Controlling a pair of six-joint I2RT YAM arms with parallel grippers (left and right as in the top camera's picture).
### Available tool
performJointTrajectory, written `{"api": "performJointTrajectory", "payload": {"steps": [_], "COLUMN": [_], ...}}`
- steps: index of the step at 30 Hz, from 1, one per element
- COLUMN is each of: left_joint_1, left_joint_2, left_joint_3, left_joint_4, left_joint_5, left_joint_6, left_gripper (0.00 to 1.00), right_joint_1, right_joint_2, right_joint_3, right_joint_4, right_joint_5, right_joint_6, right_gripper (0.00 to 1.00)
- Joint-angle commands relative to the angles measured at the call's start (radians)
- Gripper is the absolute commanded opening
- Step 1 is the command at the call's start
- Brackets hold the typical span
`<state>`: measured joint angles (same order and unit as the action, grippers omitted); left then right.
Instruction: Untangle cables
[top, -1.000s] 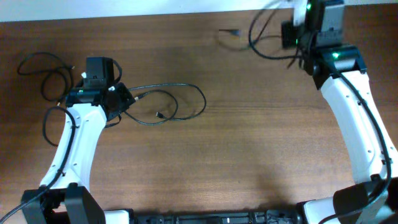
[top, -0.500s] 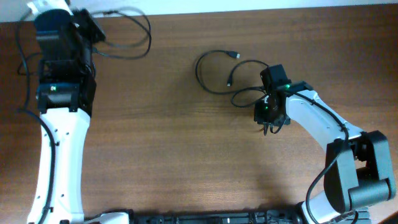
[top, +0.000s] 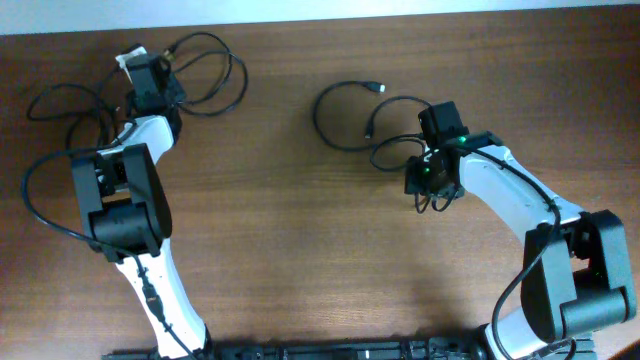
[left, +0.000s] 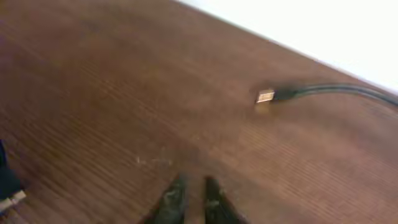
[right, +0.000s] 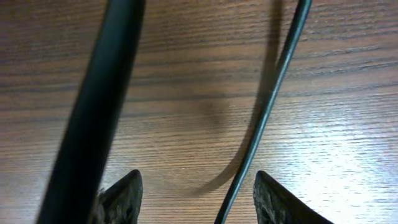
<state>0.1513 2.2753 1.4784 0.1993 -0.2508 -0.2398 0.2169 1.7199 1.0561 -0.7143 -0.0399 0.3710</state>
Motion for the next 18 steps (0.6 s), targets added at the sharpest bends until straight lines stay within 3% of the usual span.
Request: {"api": "performJointTrajectory", "payload": {"steps": [1,2,4,5,7,12,14,18], "left_joint_1": [0.000,-0.005,-0.007,-0.006,-0.004,-0.004,-0.004,-0.004], "left_joint_2": [-0.074,-0.155,-0.302,-0.382,-0.508,-0.558,-0.522,-0.333], "left_joint_3": [0.062,0.100,0.140,0.140,0.140,0.140,0.140,0.140], "left_joint_4": [-0.052,-0.129,-0.222,-0.244,-0.347,-0.598,-0.569,-0.311], "left_joint_5": [0.000,0.000,-0.001,-0.003,-0.019,-0.014,0.004,0.029], "left_joint_6": [0.006,0.006,0.006,0.006,0.007,0.006,0.006,-0.003], "left_gripper": [0.88,0.99,0.99,0.99,0.99,0.99,0.99,0.99], "right_joint_1": [0.006,0.006,0.006,0.006,0.006,0.006,0.006,0.006], "right_joint_2": [-0.006,-0.006,-0.006,-0.006,-0.006,-0.006,-0.006,-0.006], "right_joint_3": [-0.002,-0.002,-0.002,-0.002,-0.002,-0.002,-0.002,-0.002], "right_joint_4": [0.001,0.001,0.000,-0.003,-0.003,-0.002,-0.002,0.064], "right_joint_5": [-0.010,-0.010,-0.010,-0.019,-0.040,-0.039,-0.039,-0.039], "right_joint_6": [0.008,0.008,0.008,0.008,0.008,0.008,0.008,0.008], "right_gripper": [0.55,0.55,0.57,0.68,0.79,0.79,0.79,0.79]}}
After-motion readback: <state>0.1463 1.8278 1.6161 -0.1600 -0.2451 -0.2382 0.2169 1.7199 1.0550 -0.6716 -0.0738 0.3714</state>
